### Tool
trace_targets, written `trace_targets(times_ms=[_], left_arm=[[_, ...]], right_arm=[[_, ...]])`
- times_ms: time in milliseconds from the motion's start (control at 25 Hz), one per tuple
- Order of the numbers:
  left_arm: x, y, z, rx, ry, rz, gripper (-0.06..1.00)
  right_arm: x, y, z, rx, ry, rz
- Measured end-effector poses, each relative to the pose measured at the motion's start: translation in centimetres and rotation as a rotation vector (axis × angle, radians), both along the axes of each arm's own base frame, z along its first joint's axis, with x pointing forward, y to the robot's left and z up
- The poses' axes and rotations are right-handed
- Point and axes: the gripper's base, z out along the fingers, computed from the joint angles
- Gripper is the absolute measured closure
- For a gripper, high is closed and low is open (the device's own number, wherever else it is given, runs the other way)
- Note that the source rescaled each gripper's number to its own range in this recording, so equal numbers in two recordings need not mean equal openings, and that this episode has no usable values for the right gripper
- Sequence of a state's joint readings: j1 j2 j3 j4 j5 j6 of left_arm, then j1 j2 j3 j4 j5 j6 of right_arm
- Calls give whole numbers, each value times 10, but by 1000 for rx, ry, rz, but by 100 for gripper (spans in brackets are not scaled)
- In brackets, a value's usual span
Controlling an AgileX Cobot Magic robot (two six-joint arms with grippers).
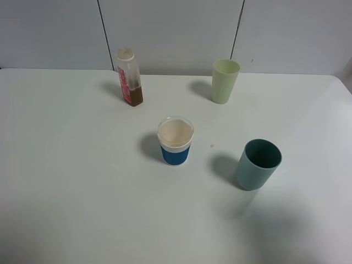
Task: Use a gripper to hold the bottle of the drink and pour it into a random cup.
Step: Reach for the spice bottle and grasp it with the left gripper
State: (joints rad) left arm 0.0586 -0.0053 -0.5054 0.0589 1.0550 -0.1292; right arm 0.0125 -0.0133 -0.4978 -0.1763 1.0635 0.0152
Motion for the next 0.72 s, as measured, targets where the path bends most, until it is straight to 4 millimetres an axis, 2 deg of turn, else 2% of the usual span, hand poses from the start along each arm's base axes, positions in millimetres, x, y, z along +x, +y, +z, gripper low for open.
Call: trace_targets(times_ms=[720], left_arm=[[0, 0, 0, 0, 0, 0, -5]], right_arm=[[0, 0, 0, 0, 0, 0]])
